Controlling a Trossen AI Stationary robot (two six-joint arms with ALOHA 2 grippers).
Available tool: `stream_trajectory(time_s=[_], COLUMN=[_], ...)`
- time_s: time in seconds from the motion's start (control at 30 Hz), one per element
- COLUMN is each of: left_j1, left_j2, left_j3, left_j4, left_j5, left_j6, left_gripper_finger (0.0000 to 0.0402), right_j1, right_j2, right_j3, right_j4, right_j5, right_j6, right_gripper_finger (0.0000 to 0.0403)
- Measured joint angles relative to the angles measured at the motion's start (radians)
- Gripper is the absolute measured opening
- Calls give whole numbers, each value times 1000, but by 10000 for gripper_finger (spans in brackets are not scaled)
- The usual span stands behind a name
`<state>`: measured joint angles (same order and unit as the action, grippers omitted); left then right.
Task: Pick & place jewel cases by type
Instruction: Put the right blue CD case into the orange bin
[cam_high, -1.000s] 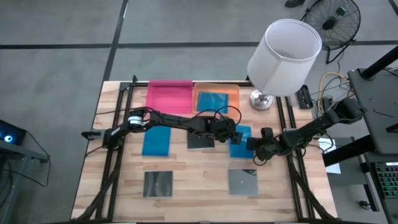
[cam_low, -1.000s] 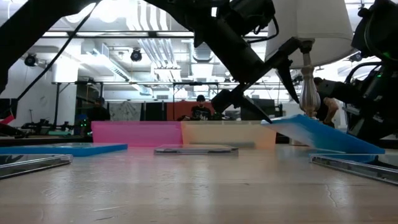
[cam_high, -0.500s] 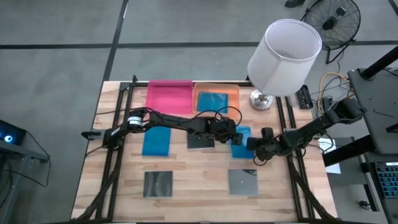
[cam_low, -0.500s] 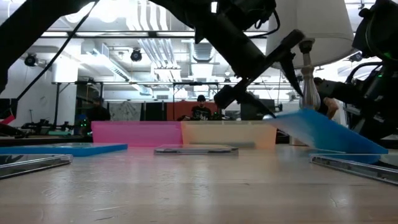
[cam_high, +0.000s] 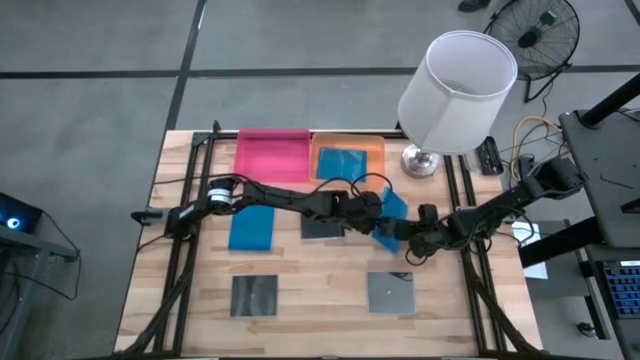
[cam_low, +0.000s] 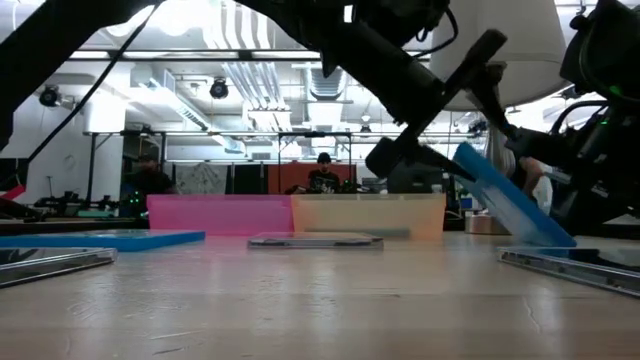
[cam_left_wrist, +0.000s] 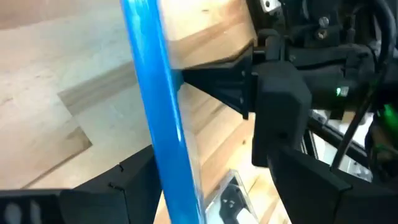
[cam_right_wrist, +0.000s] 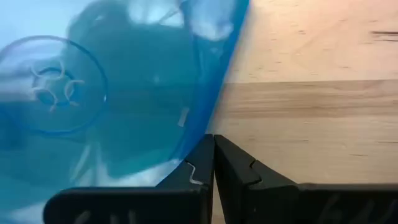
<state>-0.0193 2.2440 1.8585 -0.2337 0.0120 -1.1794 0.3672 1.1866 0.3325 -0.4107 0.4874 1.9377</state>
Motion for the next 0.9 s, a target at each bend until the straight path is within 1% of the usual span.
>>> stream_trajectory(time_s=[0.17,0.27,0.33,0.63,0.73,0.9], left_j1=[0,2,2,3,4,5], left_j2=[-1,-1,-2,-2,-2,-2], left_j3=[-12,-12,-12,-13,-13,-13], left_j4=[-7,-29,-58,-100,-98,-102], left_j5=[-7,-25,-37,-39,-39,-39], left_j6=[-11,-24,-24,-28,-28,-30], left_gripper_finger=[256,245,228,121,98,72], right_j1=[0,0,0,0,1,1], right_j2=[1,1,1,1,1,1], right_j3=[0,0,-1,-1,-1,-1], right_j4=[0,0,0,-1,-1,-2], right_j5=[1,1,0,1,1,1], right_j6=[-6,-11,-12,-27,-31,-31], right_gripper_finger=[9,9,9,9,9,9])
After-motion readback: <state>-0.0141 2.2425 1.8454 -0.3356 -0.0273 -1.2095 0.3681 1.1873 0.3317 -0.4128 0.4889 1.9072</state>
